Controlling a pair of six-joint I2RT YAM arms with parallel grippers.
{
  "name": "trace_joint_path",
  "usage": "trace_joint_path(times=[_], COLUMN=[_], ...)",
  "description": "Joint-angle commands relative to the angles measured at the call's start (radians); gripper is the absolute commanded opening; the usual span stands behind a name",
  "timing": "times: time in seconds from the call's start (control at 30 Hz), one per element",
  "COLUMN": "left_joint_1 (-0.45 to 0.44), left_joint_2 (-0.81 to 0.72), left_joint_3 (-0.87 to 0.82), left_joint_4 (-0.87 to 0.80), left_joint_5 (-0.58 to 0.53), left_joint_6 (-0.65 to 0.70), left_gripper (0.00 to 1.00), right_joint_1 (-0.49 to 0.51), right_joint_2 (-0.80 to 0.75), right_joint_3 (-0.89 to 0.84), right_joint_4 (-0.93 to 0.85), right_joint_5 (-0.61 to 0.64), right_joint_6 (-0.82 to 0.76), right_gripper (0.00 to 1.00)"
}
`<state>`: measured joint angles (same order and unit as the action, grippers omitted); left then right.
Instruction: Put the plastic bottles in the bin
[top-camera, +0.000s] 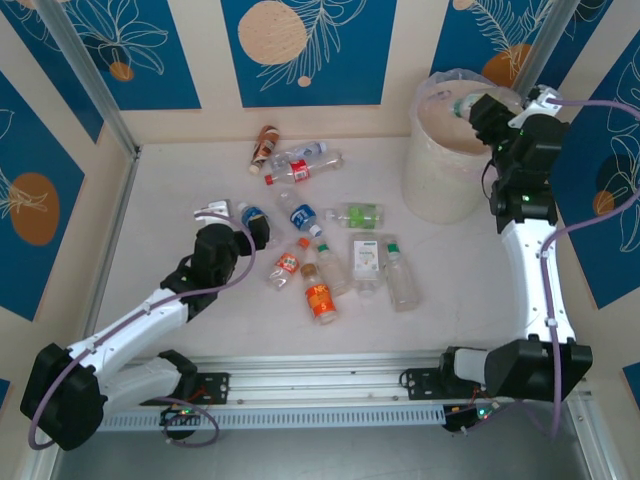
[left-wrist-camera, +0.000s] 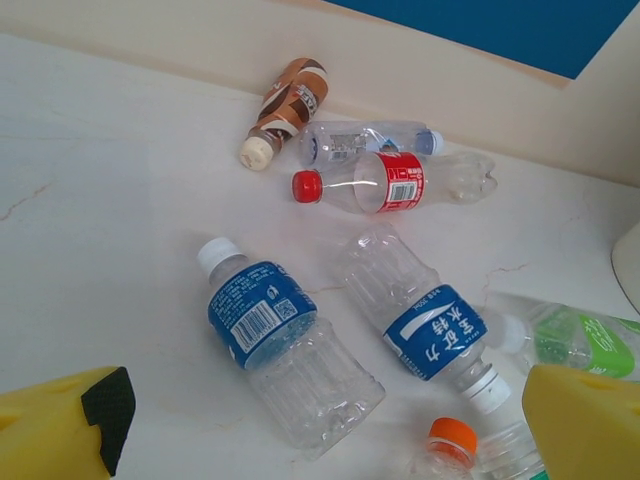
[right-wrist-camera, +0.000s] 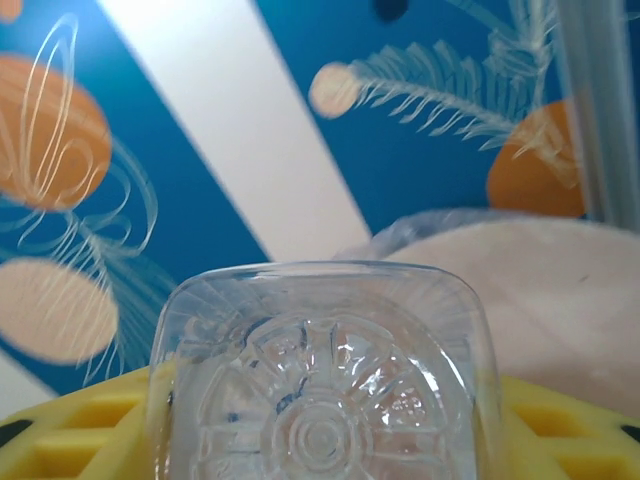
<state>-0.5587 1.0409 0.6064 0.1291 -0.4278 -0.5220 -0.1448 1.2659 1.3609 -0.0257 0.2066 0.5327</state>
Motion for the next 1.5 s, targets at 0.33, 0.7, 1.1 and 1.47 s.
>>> trace_joint_path(times=[0.33,0.7,1.1,1.47], left_joint_1=[0.048,0.080,0.111,0.115], left_joint_2=[-0.012,0.035,0.083,0.135], left_joint_3=[-0.020,-0.011,0.014,0.054], left_joint_4=[-0.048,-0.100,-0.142,-0.213], left_joint_5=[0.018,0.073,0.144,0.175], left_joint_6=[-0.070,-0.116,-0.107,-0.082], left_gripper=[1.00,1.00,1.00,1.00], right_joint_1=[-0.033,-0.030,-0.022,-0.021], right_joint_2=[0.312,0.610,0.716,0.585], right_joint_3=[0.249,0.588,0.744,0.661], right_joint_4=[-0.219,-0.577,-0.707,-0.631], right_joint_5=[0.046,0.009,-0.146,-0.119], right_joint_6=[-0.041,-0.105,-0.108,-0.128], right_gripper=[0.53,0.60,0.76,0.87])
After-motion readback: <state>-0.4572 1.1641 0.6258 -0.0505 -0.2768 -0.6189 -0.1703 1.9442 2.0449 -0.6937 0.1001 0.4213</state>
